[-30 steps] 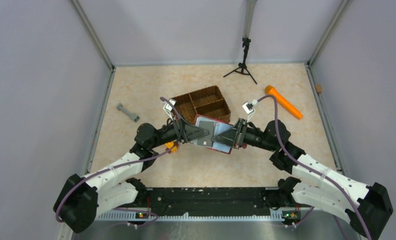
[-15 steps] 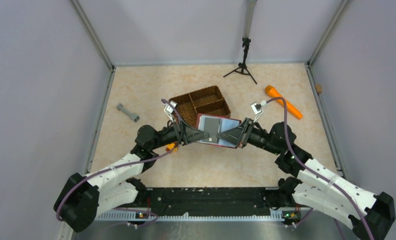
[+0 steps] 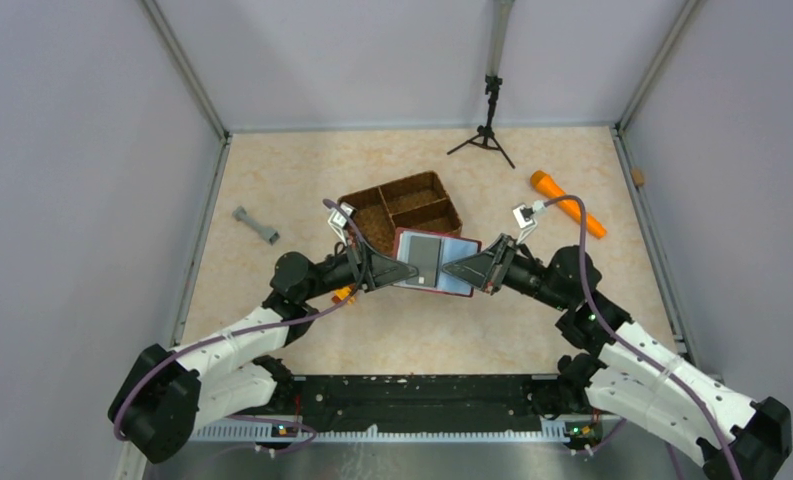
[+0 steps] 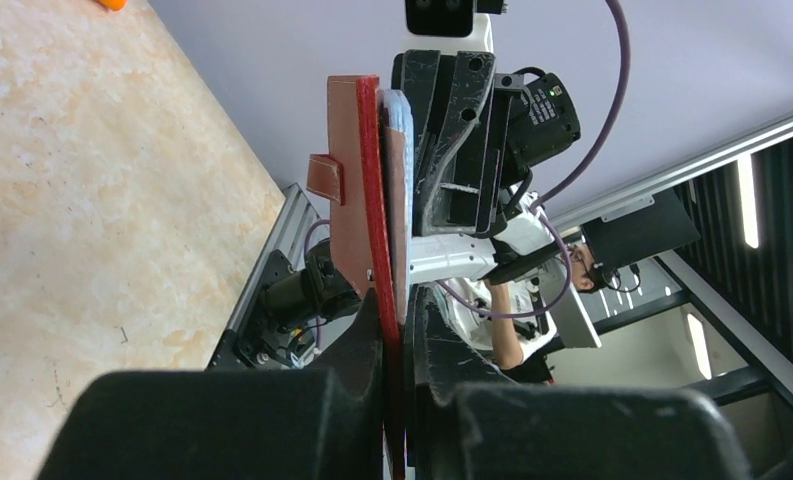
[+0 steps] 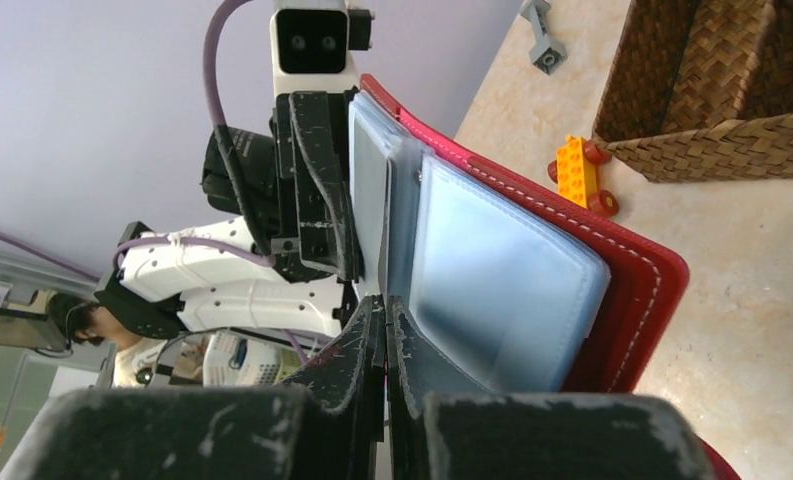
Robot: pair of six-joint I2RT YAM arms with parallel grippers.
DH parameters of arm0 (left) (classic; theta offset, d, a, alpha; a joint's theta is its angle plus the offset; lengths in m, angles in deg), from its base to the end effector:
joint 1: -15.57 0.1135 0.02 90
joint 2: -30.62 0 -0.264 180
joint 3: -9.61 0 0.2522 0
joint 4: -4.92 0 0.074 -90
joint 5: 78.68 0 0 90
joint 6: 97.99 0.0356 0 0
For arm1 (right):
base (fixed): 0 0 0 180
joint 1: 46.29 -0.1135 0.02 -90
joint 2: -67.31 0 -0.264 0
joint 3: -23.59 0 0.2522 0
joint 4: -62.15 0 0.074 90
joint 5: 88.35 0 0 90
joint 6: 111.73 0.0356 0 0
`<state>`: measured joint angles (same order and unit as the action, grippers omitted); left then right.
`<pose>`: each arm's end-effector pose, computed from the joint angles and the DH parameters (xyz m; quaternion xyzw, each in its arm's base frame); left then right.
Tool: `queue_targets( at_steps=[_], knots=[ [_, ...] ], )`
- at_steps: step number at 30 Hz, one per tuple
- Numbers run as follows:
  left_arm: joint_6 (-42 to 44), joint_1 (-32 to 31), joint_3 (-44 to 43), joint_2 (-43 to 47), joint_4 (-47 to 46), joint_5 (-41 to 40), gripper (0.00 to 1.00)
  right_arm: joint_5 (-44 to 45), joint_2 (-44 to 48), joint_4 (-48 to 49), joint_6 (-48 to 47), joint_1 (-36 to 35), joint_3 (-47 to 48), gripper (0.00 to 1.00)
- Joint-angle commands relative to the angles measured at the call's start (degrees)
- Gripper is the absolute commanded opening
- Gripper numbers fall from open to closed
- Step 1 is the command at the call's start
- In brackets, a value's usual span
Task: Take the credit cards out of the card holder
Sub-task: Remove the credit card from the card holder.
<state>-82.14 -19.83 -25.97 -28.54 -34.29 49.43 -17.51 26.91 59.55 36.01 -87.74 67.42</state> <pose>0.1617 -0.1419 0.2668 0.0558 0.6252 -0.7290 0.2732 0.1259 0.1268 0.3013 -0.0193 0.7020 0.6105 0.3662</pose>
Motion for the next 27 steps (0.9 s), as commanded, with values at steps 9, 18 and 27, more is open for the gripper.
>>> queue_targets(
  at_steps=[9, 18, 27],
  knots=[
    [-2.1, 0.2, 0.2, -1.3, -8.4, 1.2, 0.0, -6.8, -1.1, 8.3, 2.8, 2.7, -2.2, 0.31],
    [-1.9, 0.1, -0.5, -2.8, -8.3, 1.9, 0.0, -10.7, -5.1, 16.0, 5.3, 2.7, -2.2, 0.31],
    [-2.3, 0.2, -0.8, -4.8, -9.1, 2.6, 0.04, -9.4, -4.8, 18.6, 6.1, 2.7, -2.6, 0.0]
  ],
)
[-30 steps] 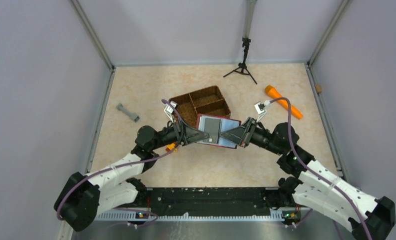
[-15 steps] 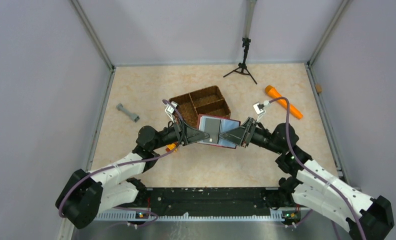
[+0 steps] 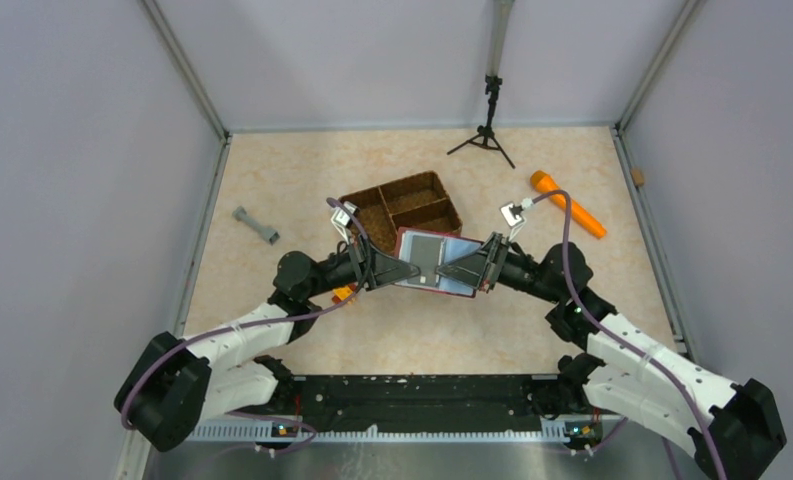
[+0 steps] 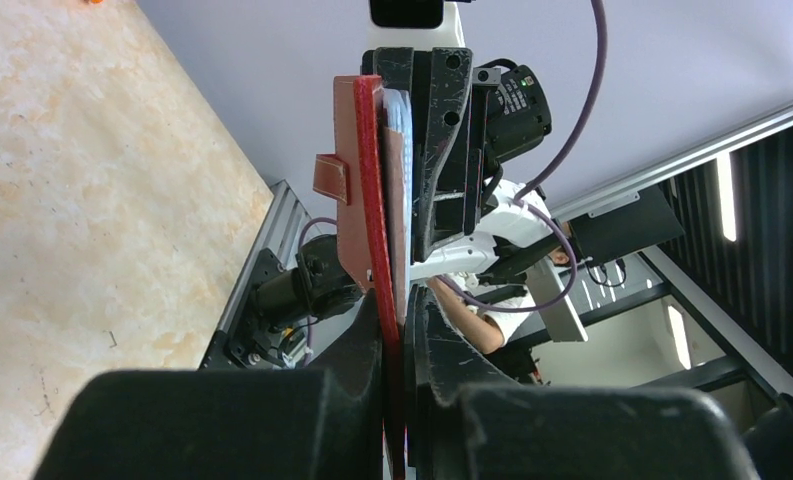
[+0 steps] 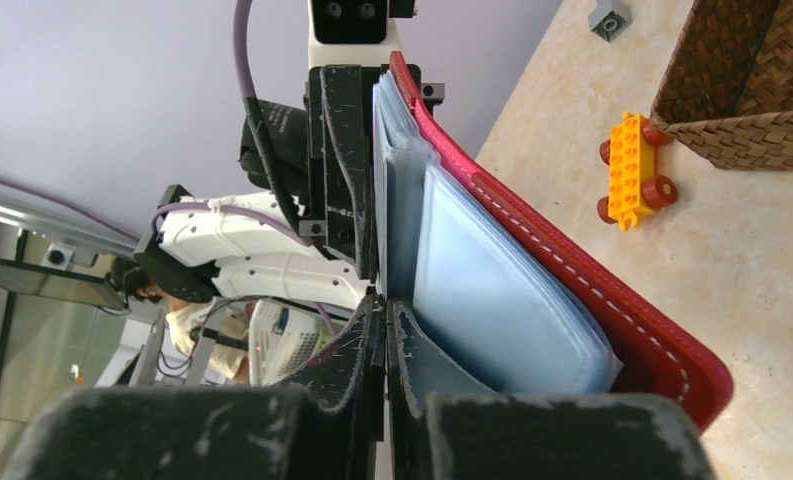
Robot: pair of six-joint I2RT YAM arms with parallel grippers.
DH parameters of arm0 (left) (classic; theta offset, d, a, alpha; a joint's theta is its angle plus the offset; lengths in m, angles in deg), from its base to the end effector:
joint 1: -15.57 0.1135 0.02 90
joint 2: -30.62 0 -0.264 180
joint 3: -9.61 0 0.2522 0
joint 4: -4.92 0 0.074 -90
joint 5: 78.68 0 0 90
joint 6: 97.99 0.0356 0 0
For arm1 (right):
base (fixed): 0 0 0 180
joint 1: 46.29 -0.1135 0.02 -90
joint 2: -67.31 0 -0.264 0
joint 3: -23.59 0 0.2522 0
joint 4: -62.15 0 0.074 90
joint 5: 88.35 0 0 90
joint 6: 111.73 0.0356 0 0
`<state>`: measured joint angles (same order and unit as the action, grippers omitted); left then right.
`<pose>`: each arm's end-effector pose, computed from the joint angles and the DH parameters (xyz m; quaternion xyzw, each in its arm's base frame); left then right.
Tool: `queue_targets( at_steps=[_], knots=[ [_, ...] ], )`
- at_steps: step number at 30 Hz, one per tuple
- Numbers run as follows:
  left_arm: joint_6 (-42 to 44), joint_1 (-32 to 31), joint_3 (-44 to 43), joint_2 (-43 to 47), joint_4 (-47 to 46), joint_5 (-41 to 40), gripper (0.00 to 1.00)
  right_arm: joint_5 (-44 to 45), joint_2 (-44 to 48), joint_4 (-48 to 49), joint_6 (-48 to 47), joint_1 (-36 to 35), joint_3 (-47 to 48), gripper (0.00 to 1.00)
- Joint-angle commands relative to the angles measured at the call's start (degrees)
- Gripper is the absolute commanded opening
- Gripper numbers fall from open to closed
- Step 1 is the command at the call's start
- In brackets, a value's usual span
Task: Take the credit cards out of the card holder
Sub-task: Remove the credit card from the card holder.
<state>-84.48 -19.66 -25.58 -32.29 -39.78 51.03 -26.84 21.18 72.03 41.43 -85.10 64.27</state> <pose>0.1666 -0.1455 0.2608 0.0583 0.6199 -0.7391 0.2570 0.1398 0.1342 0.2880 -0.0377 0.6816 0.6579 0.3179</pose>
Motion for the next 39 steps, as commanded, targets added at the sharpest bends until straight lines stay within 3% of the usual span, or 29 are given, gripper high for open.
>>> queue_targets(
  at_steps=[1, 5, 9, 12, 16, 22, 28, 33, 36, 39],
  knots=[
    [-0.3, -0.1, -1.0, -1.3, -4.6, 1.0, 0.05, 0.2, 1.1, 5.8, 0.7, 0.1, 0.5, 0.0],
    [-2.0, 0.2, -0.6, -1.8, -8.0, 0.5, 0.21, 1.6, 2.7, 3.6, 0.5, 0.1, 0.2, 0.0],
    [-2.1, 0.3, -0.9, -1.9, -8.0, 0.5, 0.21, 1.5, 3.3, 0.1, -0.4, 0.4, 0.7, 0.0],
    [-2.6, 0.4, -1.0, -2.3, -9.1, 0.7, 0.17, 0.8, 3.5, -0.4, -0.3, 0.5, 0.7, 0.0],
    [-3.0, 0.5, -1.2, -2.6, -9.9, 0.9, 0.0, 0.6, 4.0, -1.4, -0.4, 0.6, 0.8, 0.0],
    [-5.1, 1.1, -0.4, -3.2, -13.1, 0.5, 0.0, 0.8, 5.3, -3.0, -0.5, 1.4, 0.4, 0.0],
    [-7.2, 1.1, -1.3, -5.9, -17.6, 1.8, 0.17, 0.6, 5.6, -3.6, -0.5, 1.6, 0.5, 0.0],
    [-7.4, 1.2, -1.0, -7.0, -18.6, 1.5, 0.19, 0.3, 5.3, -3.5, -0.4, 1.8, 0.6, 0.0],
    [-8.1, 1.2, -0.9, -7.5, -20.6, 2.0, 0.33, 0.1, 5.3, -4.0, -0.5, 2.0, 0.6, 0.0],
    [-8.2, 1.3, -0.9, -7.4, -20.5, 2.0, 0.31, -0.2, 5.3, -4.0, -0.7, 2.1, 0.4, 0.0]
  ],
)
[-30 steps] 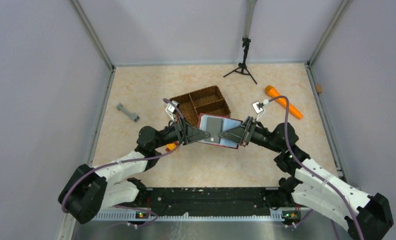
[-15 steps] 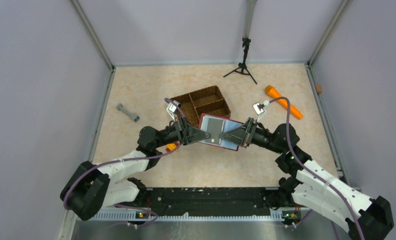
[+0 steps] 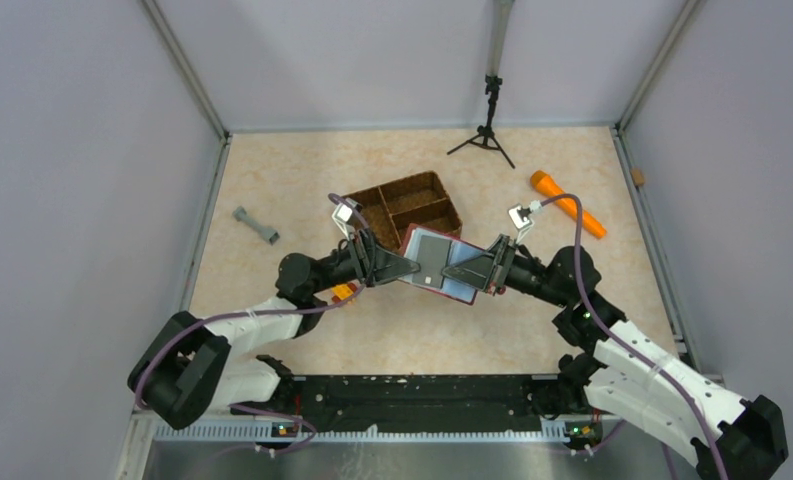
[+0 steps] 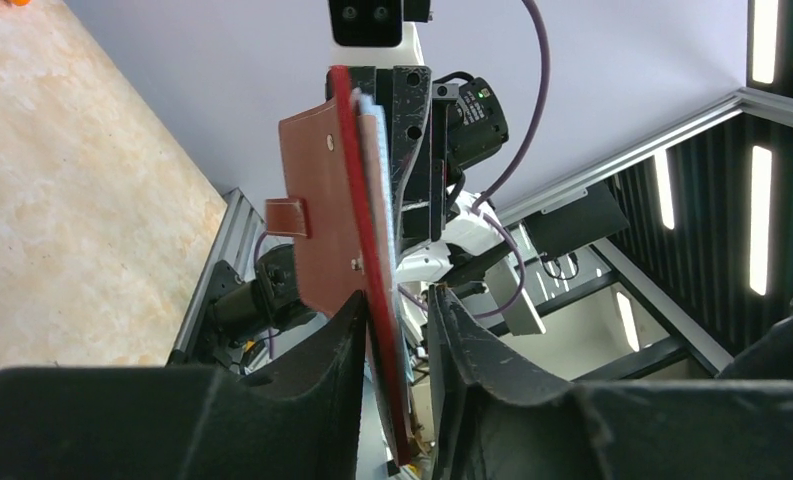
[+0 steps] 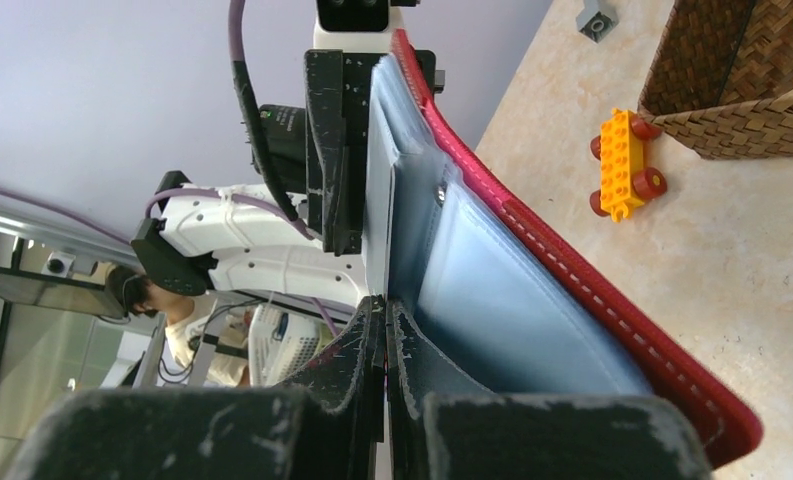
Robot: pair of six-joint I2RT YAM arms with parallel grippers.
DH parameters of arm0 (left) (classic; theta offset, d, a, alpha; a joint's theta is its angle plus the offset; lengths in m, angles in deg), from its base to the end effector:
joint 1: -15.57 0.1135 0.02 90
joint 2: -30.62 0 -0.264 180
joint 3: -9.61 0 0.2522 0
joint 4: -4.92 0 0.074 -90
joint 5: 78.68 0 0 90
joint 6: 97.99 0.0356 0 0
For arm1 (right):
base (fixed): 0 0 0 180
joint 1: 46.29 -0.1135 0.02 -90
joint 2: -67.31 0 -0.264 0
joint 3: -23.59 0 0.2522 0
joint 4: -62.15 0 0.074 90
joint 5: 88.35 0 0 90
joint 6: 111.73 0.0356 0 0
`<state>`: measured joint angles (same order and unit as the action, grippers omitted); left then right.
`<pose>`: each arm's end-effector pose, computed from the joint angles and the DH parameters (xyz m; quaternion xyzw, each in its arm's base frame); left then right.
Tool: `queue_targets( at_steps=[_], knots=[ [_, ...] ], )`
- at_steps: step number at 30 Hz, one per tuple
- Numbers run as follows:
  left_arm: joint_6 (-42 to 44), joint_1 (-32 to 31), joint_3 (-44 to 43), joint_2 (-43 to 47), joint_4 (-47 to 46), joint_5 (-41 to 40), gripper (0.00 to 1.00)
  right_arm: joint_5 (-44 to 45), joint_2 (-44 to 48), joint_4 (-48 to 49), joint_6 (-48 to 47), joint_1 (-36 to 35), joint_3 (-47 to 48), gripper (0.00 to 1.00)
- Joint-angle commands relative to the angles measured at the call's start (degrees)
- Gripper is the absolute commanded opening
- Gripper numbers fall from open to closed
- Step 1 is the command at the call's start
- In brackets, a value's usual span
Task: Take the credit cards out of the card holder
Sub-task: Remove the credit card from the card holder.
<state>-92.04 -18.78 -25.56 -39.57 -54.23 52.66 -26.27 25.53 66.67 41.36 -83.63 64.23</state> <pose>0.1758 -0.1486 0.2583 0.0551 0.5861 -0.7728 0.2372 0.1334 0.1228 0.2906 -0.0228 0.6881 0.6485 0.3247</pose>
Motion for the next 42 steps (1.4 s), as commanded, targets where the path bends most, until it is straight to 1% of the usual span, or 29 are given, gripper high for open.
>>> queue_targets(
  at_steps=[1, 4, 5, 6, 7, 9, 10, 13, 14, 15, 17, 20, 30, 42],
  knots=[
    [-0.4, 0.4, -0.9, -0.1, -5.7, 0.3, 0.28, -0.7, 0.9, 1.2, -0.6, 0.6, 0.4, 0.0],
    [0.1, 0.5, -0.9, -0.2, -4.9, 0.3, 0.15, -0.8, 0.9, 1.3, -0.5, 0.6, 0.3, 0.0],
    [0.2, 0.5, -0.9, -0.1, -4.7, 0.3, 0.14, -0.9, 1.0, 1.3, -0.4, 0.6, 0.4, 0.0],
    [0.2, 0.6, -0.8, -0.1, -4.7, 0.2, 0.14, -0.9, 1.0, 1.2, -0.4, 0.6, 0.4, 0.0],
    [-0.2, 0.7, -0.6, -0.1, -5.1, 0.1, 0.16, -0.9, 1.1, 1.1, -0.5, 0.7, 0.4, 0.0],
    [-1.8, 1.0, -0.3, -0.7, -8.9, 0.2, 0.27, -1.0, 1.2, 0.9, -0.7, 0.7, 0.5, 0.0],
    [-2.9, 1.1, -0.3, -1.5, -10.4, 0.5, 0.29, -1.1, 1.3, 0.9, -0.7, 0.7, 0.5, 0.0],
    [-4.7, 1.5, -0.3, -3.0, -13.4, 0.8, 0.3, -1.2, 1.3, 0.8, -0.7, 0.8, 0.5, 0.0],
    [-5.1, 1.6, -0.3, -3.4, -14.2, 0.8, 0.28, -1.3, 1.4, 0.7, -0.7, 0.8, 0.5, 0.0],
    [-5.6, 1.6, -0.2, -3.9, -15.1, 0.9, 0.25, -1.3, 1.5, 0.6, -0.8, 0.8, 0.4, 0.0],
    [-6.5, 1.6, -0.1, -4.6, -16.8, 0.8, 0.12, -1.2, 1.7, 0.4, -0.8, 0.9, 0.4, 0.0],
    [-7.3, 1.7, -0.2, -5.4, -18.7, 0.9, 0.0, -1.5, 2.0, 0.1, -0.8, 1.3, 0.3, 0.0],
    [-7.5, 3.4, 0.9, -4.8, -18.2, 0.6, 0.0, -2.3, 3.5, -3.1, -2.1, 3.0, 0.7, 0.0],
    [-8.4, 4.1, 1.3, -5.3, -19.3, 0.0, 0.0, -4.5, 4.1, -2.1, -1.7, 5.4, -1.9, 0.0]
  ],
)
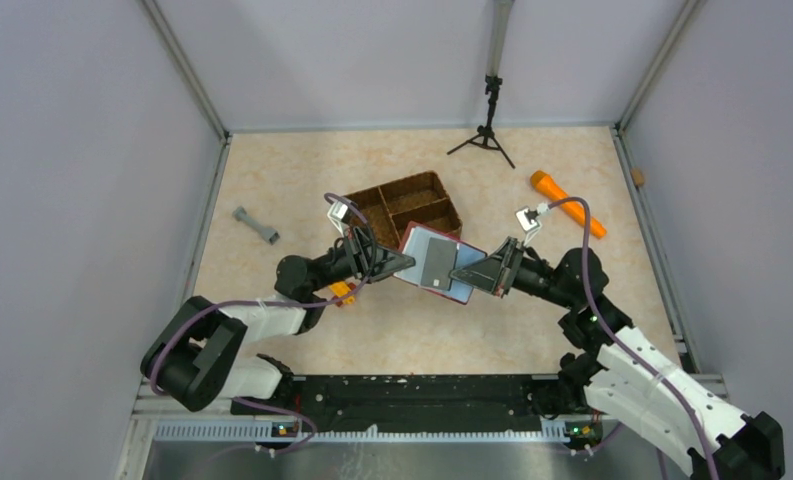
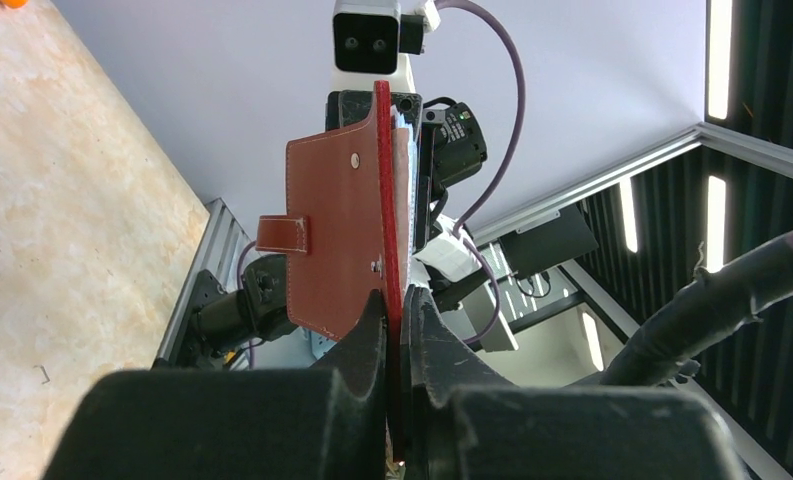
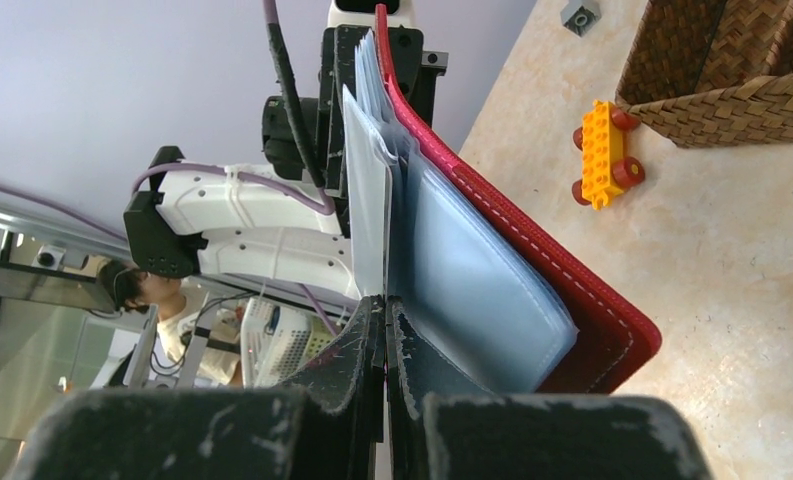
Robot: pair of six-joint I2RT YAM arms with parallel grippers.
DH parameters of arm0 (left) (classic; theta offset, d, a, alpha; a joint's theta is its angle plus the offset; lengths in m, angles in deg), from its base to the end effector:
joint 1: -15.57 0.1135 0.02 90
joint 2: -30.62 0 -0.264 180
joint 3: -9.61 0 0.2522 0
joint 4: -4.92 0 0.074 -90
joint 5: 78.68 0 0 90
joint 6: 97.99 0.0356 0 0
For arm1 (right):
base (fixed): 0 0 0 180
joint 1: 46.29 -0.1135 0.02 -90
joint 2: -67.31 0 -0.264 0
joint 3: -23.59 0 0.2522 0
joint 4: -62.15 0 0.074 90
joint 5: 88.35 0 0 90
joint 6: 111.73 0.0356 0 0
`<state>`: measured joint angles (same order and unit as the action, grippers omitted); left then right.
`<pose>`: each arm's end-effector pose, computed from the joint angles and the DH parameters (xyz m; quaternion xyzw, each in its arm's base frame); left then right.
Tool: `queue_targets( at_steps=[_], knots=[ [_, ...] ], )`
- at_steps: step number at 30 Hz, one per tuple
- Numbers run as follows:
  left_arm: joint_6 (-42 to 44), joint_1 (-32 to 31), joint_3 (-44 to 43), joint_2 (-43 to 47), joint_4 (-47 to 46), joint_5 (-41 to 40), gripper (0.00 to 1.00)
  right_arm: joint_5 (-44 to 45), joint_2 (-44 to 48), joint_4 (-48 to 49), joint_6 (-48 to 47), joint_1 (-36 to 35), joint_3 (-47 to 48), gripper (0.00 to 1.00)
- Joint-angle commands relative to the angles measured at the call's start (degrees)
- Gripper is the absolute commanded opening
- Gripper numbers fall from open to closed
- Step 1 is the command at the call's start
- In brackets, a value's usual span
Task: Take the credit cards out of the card holder
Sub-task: Remove the credit card from the card holder.
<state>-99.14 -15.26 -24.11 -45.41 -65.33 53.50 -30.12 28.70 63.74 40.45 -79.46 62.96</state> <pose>0.1865 -0.1391 0.2470 0.0250 0.5708 -0.7891 0.2255 0.1321 0.1087 0.2859 -0.0244 0.6942 0.6406 0.3271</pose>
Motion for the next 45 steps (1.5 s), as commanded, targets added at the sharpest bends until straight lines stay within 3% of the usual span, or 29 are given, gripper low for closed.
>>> queue_targets(
  at_steps=[1, 8, 13, 19, 24, 31, 34, 37, 45],
  knots=[
    [-1.6, 0.6, -0.1, 0.3, -8.7, -1.0, 0.0, -0.8, 0.9, 0.9, -0.8, 1.4, -0.7, 0.0],
    [-2.2, 0.7, -0.7, 0.0, -8.3, -0.1, 0.0, -3.4, 0.6, 7.2, 1.2, 2.7, -2.3, 0.0],
    [2.7, -0.1, -1.2, 1.8, 0.5, 0.3, 0.0, -6.1, -1.1, 13.1, 2.0, 2.7, -1.4, 0.0],
    [11.9, -2.1, -3.5, 7.3, 17.4, -0.7, 0.3, -6.2, -3.3, 12.1, 1.3, 2.6, -0.2, 0.0],
    [14.7, -2.3, -4.5, 9.1, 22.8, -0.5, 0.35, -6.3, -4.5, 13.3, 2.1, 2.7, -0.7, 0.0],
    [14.7, -3.2, -4.8, 7.6, 22.1, -0.3, 0.38, -6.7, -4.6, 13.8, 2.6, 2.7, -0.5, 0.0],
    [14.8, -3.5, -5.1, 6.9, 22.1, -0.4, 0.3, -6.9, -4.6, 12.9, 2.3, 2.7, -0.2, 0.0],
    [14.7, -3.5, -5.0, 6.7, 21.8, -0.4, 0.01, -6.9, -4.3, 10.6, 1.2, 2.6, 0.2, 0.0],
    [11.4, -2.5, -2.8, 6.9, 15.9, -1.3, 0.0, -3.1, -1.2, -1.8, -5.9, 2.8, 2.7, 0.0]
  ],
)
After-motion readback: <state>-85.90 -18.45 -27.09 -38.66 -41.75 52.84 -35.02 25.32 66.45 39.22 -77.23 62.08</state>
